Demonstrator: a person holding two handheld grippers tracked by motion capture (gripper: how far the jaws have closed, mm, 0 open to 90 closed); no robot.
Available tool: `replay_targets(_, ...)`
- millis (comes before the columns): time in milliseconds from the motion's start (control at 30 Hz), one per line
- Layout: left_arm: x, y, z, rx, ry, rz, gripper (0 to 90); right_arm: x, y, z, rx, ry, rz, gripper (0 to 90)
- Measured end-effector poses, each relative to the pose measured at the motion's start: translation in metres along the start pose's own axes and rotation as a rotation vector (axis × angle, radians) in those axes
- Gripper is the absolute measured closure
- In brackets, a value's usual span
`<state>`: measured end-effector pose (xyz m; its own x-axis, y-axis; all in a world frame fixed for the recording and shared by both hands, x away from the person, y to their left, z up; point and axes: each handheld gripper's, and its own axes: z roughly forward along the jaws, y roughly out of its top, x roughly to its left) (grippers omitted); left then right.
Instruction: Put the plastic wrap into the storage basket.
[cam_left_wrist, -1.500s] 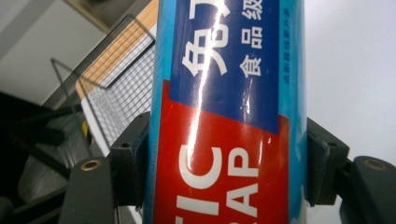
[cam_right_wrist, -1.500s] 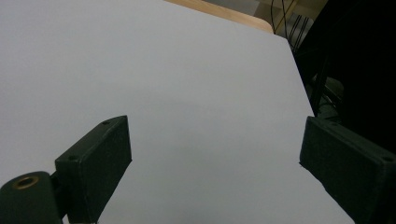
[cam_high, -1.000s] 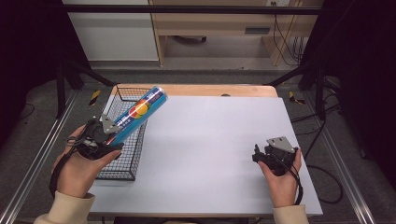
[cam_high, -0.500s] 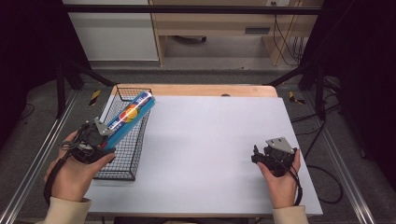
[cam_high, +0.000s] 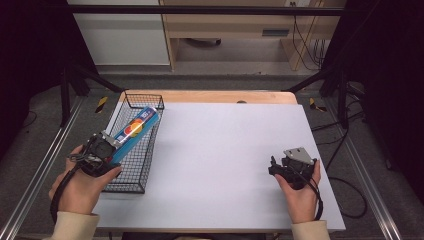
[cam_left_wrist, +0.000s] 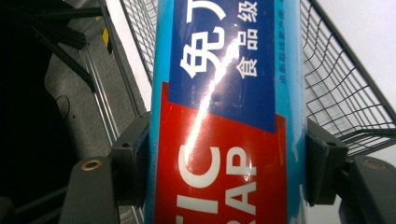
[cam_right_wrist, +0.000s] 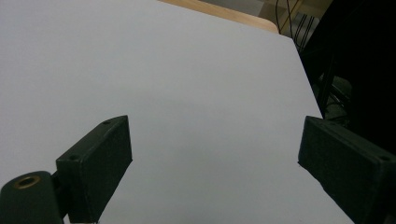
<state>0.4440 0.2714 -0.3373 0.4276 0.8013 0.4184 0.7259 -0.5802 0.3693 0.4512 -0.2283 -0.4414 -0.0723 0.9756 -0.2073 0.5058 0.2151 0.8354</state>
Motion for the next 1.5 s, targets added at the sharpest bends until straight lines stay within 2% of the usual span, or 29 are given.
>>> replay_targets(233,0.004,0.005,0.002,0.035,0.032,-0.018,32.0,0.001,0.000,0.000,-0.001,0.002,-0.007,10.2)
replay_targets(367,0.003,0.008,0.009,0.060,0.053,-0.028,32.0,0.001,0.000,0.001,0.005,0.008,-0.003,10.2)
replay_targets(400,0.004,0.008,0.010,0.071,0.052,-0.019,32.0,0.001,-0.001,0.001,0.005,0.008,-0.002,10.2)
replay_targets(433,0.003,0.009,0.013,0.070,0.052,-0.032,31.9,0.001,0.000,0.002,0.004,0.008,-0.004,10.3)
replay_targets(800,0.001,0.020,0.022,0.109,0.065,-0.043,32.0,0.001,-0.001,0.001,0.009,0.009,-0.007,10.8)
replay_targets(1000,-0.001,0.020,0.031,0.140,0.064,-0.048,32.0,0.000,-0.001,0.002,0.010,0.013,-0.005,10.9)
replay_targets(1133,-0.001,0.021,0.036,0.154,0.037,-0.059,32.0,0.001,-0.001,0.002,0.009,0.012,-0.015,10.9)
replay_targets(1233,0.000,0.022,0.038,0.163,0.039,-0.061,32.0,0.002,-0.001,0.002,0.014,0.016,-0.015,10.9)
replay_targets(1500,-0.001,0.024,0.043,0.212,0.032,-0.032,32.0,0.002,-0.001,0.002,0.015,0.021,-0.016,11.6)
